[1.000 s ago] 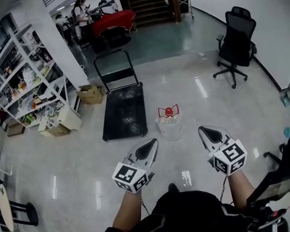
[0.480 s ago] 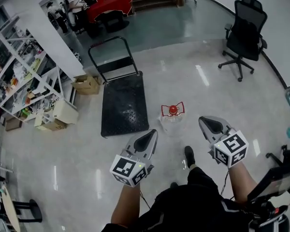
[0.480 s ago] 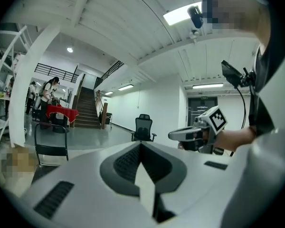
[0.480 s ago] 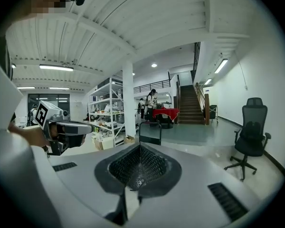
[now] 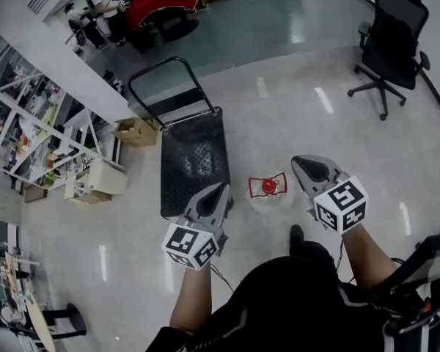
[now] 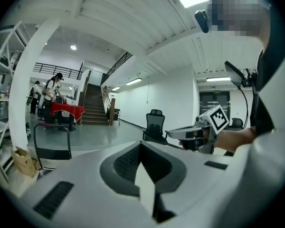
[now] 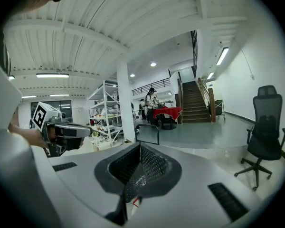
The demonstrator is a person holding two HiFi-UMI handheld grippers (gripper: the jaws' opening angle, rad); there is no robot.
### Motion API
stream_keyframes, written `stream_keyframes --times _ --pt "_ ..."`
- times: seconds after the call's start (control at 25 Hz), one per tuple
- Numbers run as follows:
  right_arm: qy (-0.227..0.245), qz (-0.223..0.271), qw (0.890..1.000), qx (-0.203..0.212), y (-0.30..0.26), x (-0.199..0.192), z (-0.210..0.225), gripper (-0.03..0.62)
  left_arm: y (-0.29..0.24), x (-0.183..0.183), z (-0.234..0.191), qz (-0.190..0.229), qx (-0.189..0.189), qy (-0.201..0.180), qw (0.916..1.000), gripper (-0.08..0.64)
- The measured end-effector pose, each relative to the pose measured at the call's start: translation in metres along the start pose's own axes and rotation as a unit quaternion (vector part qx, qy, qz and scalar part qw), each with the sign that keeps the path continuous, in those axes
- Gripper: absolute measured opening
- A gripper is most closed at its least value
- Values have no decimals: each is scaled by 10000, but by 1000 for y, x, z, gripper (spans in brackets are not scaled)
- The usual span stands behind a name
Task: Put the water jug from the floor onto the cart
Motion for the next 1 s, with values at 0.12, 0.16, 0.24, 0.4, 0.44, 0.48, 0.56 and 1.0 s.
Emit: stream_keyframes --times 0.12,0.16,0.24,0.4,0.44,0.48,0.56,1.0 --pt "-53 -131 9999 83 -33 -18 44 2 -42 4 -19 -106 167 38 9998 -8" --pt "-138 -221 9996 85 -46 -25 55 3 -51 4 -29 -161 228 77 9996 -8" --pt "-370 -459 9982 79 -75 -43 68 3 -65 3 -53 -302 311 188 9989 -9" --pt "-750 -1067 9914 114 -118 -105 71 9 -85 -25 -98 -581 357 301 9972 -9" --pt "-889 -1208 9886 105 -127 -125 72 21 -93 -40 -109 -655 341 317 9968 -8" --pt "-1084 -1324 9852 81 -136 -147 73 42 -103 -59 -120 -772 329 372 9958 -8" --pt "-1540 -1558 9757 13 -148 -191 70 93 -119 -103 -140 -1122 328 585 9914 -9" --pt "-2431 -3234 9145 -97 -205 -366 36 161 -159 -260 -218 -2795 423 1900 9402 -9"
Point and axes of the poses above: the fingertips, and each gripper's own axes: y backward along the fingers, z to its right, x out of its top, the point moved 1 cm from there along y, backward along the fingers, and after that the axes turned 12 degrees about y, right-handed, at the moved point
